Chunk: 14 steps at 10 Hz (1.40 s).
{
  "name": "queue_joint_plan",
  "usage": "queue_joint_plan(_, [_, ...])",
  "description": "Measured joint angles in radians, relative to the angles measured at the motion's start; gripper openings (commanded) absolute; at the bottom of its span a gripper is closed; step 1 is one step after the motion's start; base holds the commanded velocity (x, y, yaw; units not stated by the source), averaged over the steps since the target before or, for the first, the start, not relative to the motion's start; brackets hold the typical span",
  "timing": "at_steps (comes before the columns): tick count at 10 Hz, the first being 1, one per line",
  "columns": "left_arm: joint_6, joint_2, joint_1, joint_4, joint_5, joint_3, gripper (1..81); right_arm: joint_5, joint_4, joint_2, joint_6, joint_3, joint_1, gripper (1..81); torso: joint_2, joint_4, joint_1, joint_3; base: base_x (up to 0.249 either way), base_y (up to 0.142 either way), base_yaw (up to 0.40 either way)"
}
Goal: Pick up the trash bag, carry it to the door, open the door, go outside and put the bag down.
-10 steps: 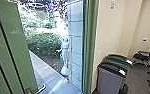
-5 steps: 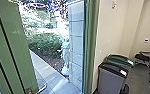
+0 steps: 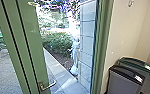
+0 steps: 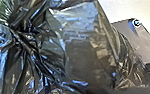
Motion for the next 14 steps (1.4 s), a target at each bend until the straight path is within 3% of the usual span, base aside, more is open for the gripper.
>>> queue_joint_plan(3, [0.0, -0.01, 0.016, 0.0, -0.003, 0.021, 1.0, 0.0, -0.036, -0.018, -0.001, 0.047, -0.008, 81.1, 0.0, 0.0, 0.0, 0.0, 0.0, 0.0, 0.319])
queue_joint_plan(14, [0.0, -0.031, 0.013, 0.0, 0.0, 0.057, 1.0, 0.002, -0.036, -0.018, 0.003, 0.043, -0.008, 81.1, 0.0, 0.0, 0.0, 0.0, 0.0, 0.0, 0.321])
